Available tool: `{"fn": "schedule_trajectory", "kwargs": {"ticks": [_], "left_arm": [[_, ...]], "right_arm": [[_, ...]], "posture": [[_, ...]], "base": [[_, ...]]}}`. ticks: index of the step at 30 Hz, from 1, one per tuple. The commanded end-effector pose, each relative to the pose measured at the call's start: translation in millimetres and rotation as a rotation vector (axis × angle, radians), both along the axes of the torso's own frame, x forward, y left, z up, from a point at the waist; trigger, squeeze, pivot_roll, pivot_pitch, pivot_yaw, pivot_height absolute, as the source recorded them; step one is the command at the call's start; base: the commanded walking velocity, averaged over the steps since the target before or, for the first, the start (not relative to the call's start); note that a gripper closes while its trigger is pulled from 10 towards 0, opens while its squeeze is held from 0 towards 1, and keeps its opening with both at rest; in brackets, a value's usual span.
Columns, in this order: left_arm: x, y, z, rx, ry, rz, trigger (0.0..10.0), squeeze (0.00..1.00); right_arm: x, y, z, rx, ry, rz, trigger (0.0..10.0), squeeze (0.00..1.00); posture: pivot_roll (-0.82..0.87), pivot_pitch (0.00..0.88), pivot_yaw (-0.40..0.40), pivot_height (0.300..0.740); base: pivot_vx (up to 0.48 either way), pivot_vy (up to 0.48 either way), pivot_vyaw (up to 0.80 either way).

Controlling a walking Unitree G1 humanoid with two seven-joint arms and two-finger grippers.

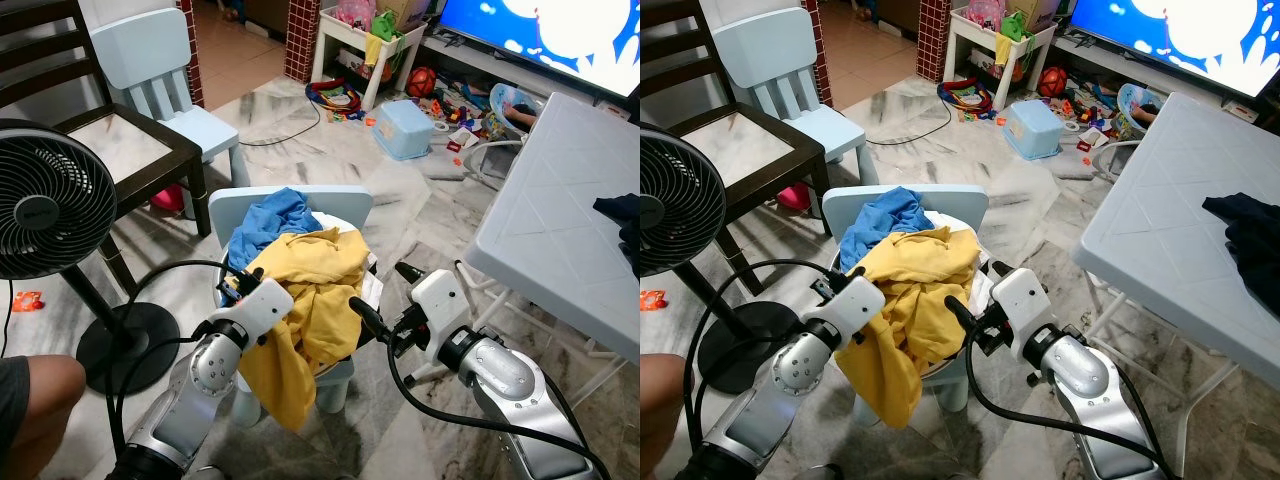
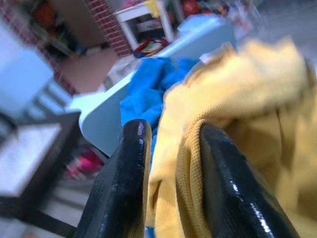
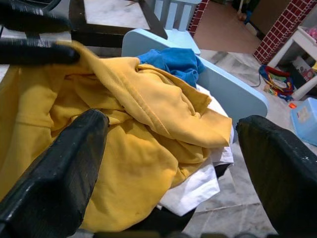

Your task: Hang hanger

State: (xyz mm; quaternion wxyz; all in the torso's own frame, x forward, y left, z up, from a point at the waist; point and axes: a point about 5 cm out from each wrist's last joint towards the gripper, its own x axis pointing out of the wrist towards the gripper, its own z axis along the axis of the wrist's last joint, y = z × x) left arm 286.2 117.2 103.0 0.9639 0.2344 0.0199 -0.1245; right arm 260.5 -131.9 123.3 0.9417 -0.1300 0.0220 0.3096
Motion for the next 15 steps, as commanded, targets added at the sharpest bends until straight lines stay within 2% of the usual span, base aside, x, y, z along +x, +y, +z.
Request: {"fn": "schedule_trajectory", "kwargs": {"ticks": [1,3,4,5,7,8,10,15], "left_arm": [[-2.1,-1.6,9,-0.109,-0.006,0.037,10.0,1.0],[-3.5,-2.2,13,-0.184,-0.004,0.07,10.0,1.0],[-4.5,-2.8,15,-0.247,0.004,0.09,10.0,1.0],[-6.1,-2.6,19,-0.346,0.002,0.128,10.0,1.0],[-7.8,-1.4,24,-0.459,-0.003,0.162,10.0,1.0],[-9.4,2.9,26,-0.543,0.008,0.211,10.0,1.0],[-10.7,7.7,28,-0.546,-0.005,0.229,10.0,1.0],[-14.8,13.4,17,-0.549,0.091,0.255,10.0,1.0]], "right_arm": [[-1.1,-3.3,-3,-0.022,0.005,-0.001,10.0,0.0],[-1.2,-3.2,-3,-0.023,0.004,-0.001,10.0,0.0],[-1.3,-3.1,-3,-0.023,0.003,0.0,10.0,0.0],[-1.5,-2.8,-3,-0.023,0.003,0.0,10.0,0.0],[-2.0,-2.3,-3,-0.022,0.004,0.001,10.0,0.0],[-2.9,-1.6,-4,-0.023,0.006,0.004,10.0,0.0],[-3.8,-0.9,-5,-0.024,0.007,0.007,10.0,0.0],[-4.6,0.5,-5,-0.024,0.008,0.012,10.0,0.0]], "posture": [[-0.03,0.123,-0.178,0.74],[-0.03,0.125,-0.178,0.74],[-0.03,0.125,-0.178,0.74],[-0.03,0.127,-0.178,0.74],[-0.03,0.128,-0.178,0.74],[-0.03,0.129,-0.178,0.74],[-0.03,0.13,-0.177,0.74],[-0.02,0.132,-0.178,0.74]], "base": [[0.0,0.0,0.0],[0.0,0.0,0.0],[0.0,0.0,0.0],[0.0,0.0,0.0],[0.0,0.0,0.0],[0.0,0.0,0.0],[0.0,0.0,0.0],[0.0,0.0,0.0]]}}
